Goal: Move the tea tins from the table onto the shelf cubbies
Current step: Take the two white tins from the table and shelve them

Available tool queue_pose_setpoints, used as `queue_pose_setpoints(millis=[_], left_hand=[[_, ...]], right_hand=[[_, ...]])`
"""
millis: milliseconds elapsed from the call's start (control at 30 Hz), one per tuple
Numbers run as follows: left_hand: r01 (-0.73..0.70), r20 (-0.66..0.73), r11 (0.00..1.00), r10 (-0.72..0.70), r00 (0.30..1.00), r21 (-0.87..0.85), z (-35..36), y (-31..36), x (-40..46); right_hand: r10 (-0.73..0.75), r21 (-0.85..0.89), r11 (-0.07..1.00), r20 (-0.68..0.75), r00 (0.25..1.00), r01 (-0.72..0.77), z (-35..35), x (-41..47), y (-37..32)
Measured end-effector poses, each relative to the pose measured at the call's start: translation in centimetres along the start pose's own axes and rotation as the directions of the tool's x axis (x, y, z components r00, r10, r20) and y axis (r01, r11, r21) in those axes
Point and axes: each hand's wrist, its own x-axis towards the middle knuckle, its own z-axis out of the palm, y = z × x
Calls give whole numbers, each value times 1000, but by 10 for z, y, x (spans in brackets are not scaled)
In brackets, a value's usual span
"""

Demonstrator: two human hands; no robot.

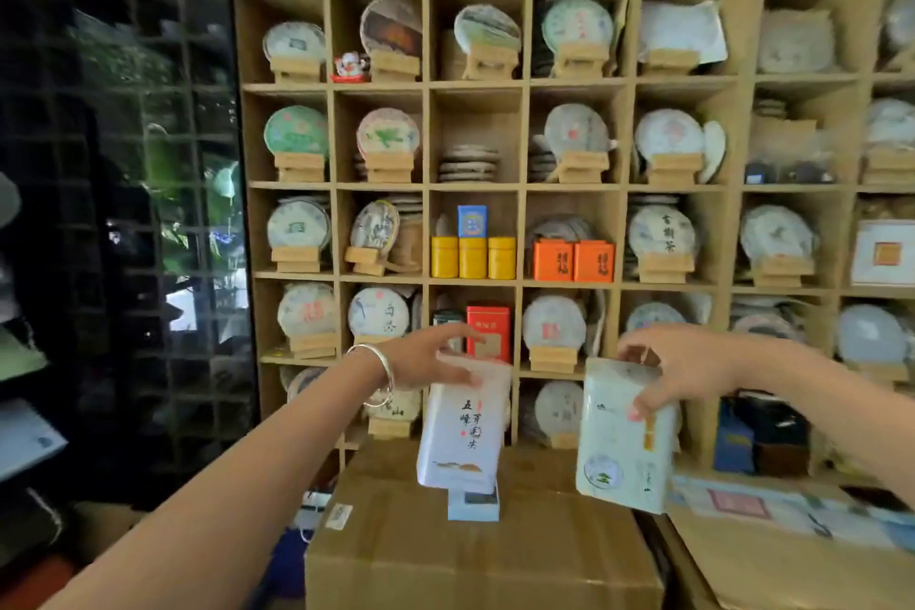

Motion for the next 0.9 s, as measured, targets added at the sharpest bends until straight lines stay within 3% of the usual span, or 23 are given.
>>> queue_pose_setpoints(millis=[167,300,567,733,900], left_hand=[[-22,-225,991,-8,974,-130,-69,-44,35],[-76,-306,987,29,951,-141,-131,-61,85],[-134,-408,986,82,909,-100,-252,-82,199],[-181,-430,971,99,897,-154,-300,-104,259],[-311,-551,937,177,816,-160,-339,-113,318]], right_hand=[[-95,185,975,-149,984,122,-47,88,-10],[-155,279,935,-232,960,219,-78,155,-2],[-238,162,939,-328,914,302,-172,295,24],[-239,199,923,-377,895,330,-207,377,34],[-198,272,899,-449,871,344,-247,441,37]])
